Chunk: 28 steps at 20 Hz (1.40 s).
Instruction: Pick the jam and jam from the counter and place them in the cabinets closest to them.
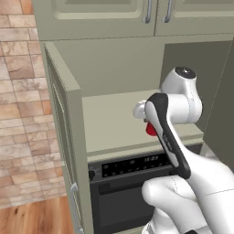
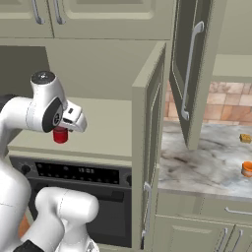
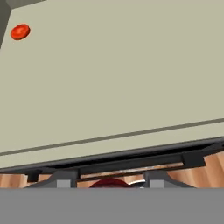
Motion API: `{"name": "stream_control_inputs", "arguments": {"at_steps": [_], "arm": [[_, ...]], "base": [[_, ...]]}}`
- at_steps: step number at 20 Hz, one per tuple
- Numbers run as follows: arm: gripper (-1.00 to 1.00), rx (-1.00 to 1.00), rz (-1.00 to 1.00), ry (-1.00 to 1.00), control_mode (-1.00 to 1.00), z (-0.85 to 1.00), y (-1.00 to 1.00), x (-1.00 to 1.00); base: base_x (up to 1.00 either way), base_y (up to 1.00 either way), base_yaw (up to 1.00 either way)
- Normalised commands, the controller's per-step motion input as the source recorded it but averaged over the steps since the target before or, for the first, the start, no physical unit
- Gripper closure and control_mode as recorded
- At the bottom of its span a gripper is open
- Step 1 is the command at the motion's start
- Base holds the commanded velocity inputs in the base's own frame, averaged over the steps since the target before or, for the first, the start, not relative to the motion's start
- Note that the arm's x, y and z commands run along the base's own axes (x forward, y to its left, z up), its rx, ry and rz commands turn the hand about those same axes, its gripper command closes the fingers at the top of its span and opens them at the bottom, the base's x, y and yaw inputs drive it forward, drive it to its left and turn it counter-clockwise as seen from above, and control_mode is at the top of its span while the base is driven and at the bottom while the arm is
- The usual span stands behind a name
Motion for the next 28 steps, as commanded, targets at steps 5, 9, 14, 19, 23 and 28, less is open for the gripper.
{"name": "stream_control_inputs", "arguments": {"at_steps": [5, 9, 14, 19, 23, 28], "arm": [[1.0, -0.01, 0.0, 0.0, -1.0, -0.17, 0.0, 0.21], [1.0, -0.01, 0.0, 0.0, -1.0, -0.13, 0.0, 0.28], [1.0, -0.02, 0.0, 0.0, -1.0, -0.1, 0.03, 0.33], [1.0, -0.03, -0.02, 0.0, -1.0, -0.1, 0.07, 0.42], [1.0, -0.03, -0.03, 0.0, -1.0, -0.09, 0.09, 0.41], [1.0, -0.03, -0.03, 0.0, -1.0, -0.11, 0.07, 0.36]], "base": [[0.0, 0.0, 0.0], [0.0, 0.0, 0.0], [0.0, 0.0, 0.0], [0.0, 0.0, 0.0], [0.0, 0.0, 0.0], [0.0, 0.0, 0.0]]}}
